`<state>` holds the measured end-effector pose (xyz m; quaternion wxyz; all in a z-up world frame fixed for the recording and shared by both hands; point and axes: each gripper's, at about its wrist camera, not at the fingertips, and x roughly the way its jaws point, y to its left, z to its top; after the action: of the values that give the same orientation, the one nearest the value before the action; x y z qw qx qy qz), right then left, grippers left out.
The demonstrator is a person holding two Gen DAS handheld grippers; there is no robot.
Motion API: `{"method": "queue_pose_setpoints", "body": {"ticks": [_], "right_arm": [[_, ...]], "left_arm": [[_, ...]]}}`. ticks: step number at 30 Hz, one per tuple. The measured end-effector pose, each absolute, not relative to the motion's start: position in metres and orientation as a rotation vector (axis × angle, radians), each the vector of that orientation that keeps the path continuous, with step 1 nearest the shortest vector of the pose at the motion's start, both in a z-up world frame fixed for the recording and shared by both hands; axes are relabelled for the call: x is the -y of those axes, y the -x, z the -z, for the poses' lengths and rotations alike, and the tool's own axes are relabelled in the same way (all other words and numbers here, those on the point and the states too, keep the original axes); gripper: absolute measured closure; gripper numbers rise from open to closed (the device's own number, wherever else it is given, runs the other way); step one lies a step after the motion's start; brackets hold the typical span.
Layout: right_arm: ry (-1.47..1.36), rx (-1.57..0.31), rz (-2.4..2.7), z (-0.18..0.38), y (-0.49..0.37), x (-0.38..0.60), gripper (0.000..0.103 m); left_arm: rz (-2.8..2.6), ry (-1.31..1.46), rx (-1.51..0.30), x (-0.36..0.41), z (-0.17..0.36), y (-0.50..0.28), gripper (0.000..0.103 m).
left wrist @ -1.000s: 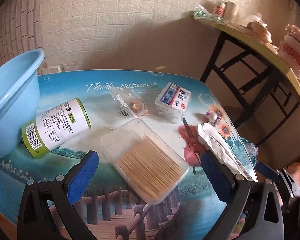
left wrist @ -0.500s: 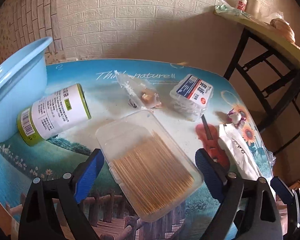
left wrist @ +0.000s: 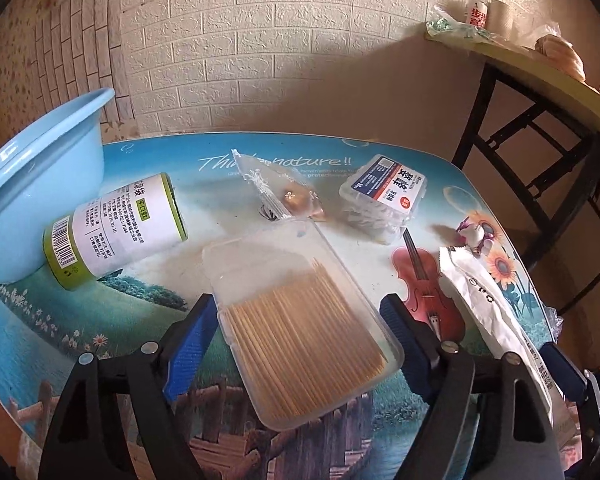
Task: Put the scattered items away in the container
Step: 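Lower the left gripper onto the toothpick box while the right gripper approaches the white sachet, then lift the toothpick box with the left gripper while the right gripper lifts the white sachet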
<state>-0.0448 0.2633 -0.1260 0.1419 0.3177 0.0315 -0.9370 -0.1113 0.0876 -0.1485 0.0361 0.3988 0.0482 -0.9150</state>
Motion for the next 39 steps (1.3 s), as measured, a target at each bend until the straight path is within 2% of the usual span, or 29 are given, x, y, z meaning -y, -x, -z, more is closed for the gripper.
{"method": "queue_pose_setpoints", "body": {"ticks": [1, 4, 8, 13, 17, 21, 30, 35, 39], "right_arm": [[-0.908, -0.113, 2.702, 0.126, 0.044, -0.262, 0.048], [-0.905, -0.107, 2.679, 0.125, 0.046, -0.263, 0.062], [-0.909, -0.117, 2.677, 0.125, 0.047, -0.264, 0.066], [-0.905, -0.100, 2.668, 0.123, 0.045, -0.263, 0.082], [-0.903, -0.095, 2.662, 0.122, 0.043, -0.263, 0.086], [-0.901, -0.093, 2.657, 0.121, 0.042, -0.261, 0.089], [-0.880, -0.093, 2.671, 0.107, 0.039, -0.257, 0.090], [-0.874, -0.100, 2.677, 0.103, 0.037, -0.255, 0.090], [-0.872, -0.106, 2.681, 0.101, 0.036, -0.252, 0.090]], "left_arm": [[2.817, -1.227, -0.146, -0.087, 0.148, 0.110, 0.026], [2.853, -1.252, -0.129, -0.084, 0.147, 0.108, 0.031], [2.900, -1.276, -0.091, -0.077, 0.145, 0.101, 0.035], [2.949, -1.301, -0.055, -0.063, 0.143, 0.095, 0.037], [2.976, -1.303, -0.051, -0.046, 0.140, 0.089, 0.038], [3.010, -1.265, 0.042, -0.035, 0.138, 0.078, 0.039], [3.009, -1.251, 0.125, -0.022, 0.141, 0.060, 0.040], [2.983, -1.258, 0.038, -0.016, 0.142, 0.062, 0.041], [2.953, -1.263, 0.027, -0.019, 0.142, 0.067, 0.038]]}}
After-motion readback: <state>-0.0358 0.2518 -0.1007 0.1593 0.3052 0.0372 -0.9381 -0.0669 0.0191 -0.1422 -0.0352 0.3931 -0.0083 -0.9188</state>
